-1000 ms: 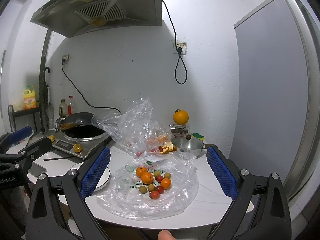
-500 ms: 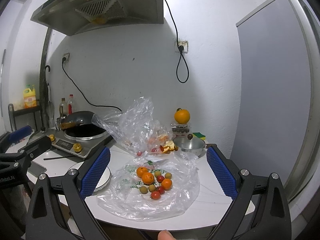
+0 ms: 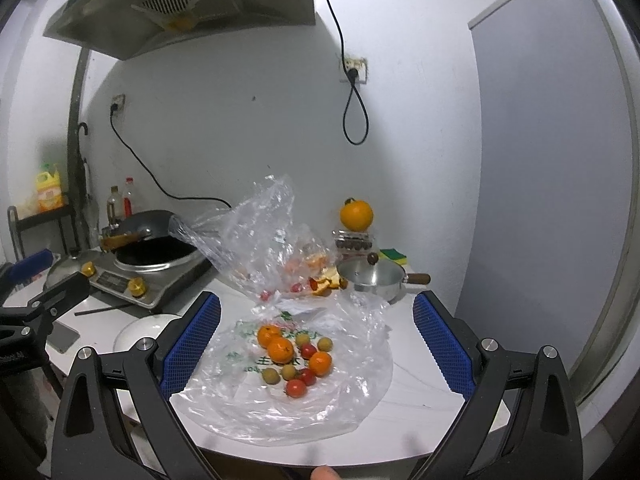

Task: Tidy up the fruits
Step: 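Move both grippers down toward the fruit on the plastic bag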

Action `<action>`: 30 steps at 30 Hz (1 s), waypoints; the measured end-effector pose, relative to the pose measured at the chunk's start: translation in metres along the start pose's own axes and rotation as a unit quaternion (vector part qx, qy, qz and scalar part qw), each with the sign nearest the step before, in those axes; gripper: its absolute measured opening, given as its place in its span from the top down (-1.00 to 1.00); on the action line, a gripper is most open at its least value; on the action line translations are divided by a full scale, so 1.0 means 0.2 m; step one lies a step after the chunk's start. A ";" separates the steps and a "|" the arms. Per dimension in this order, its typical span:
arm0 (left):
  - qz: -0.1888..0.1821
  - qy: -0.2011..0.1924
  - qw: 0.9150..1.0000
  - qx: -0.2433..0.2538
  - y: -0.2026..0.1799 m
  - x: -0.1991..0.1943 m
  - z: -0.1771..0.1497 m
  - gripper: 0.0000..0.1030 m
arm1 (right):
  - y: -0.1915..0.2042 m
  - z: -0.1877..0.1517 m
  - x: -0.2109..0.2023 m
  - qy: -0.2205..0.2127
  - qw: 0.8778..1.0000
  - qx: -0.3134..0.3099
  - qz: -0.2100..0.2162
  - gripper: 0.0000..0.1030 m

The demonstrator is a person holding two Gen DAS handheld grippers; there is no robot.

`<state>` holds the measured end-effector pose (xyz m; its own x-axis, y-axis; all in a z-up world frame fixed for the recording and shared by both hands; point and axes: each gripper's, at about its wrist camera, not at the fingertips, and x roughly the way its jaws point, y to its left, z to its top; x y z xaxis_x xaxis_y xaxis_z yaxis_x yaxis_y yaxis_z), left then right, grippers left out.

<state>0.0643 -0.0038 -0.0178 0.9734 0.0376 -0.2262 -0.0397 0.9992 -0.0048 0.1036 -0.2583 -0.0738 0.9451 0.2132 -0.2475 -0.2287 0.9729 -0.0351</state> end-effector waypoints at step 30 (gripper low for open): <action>0.007 0.165 0.986 0.040 -0.27 0.75 -0.39 -0.95 | -0.16 -0.36 0.80 0.175 0.980 -0.017 0.096 -0.34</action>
<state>0.1939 -0.0524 -0.1277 0.8464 0.0580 -0.5294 -0.0222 0.9970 0.0737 0.2458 -0.2609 -0.1824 0.7480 0.3419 -0.5688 -0.4067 0.9135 0.0142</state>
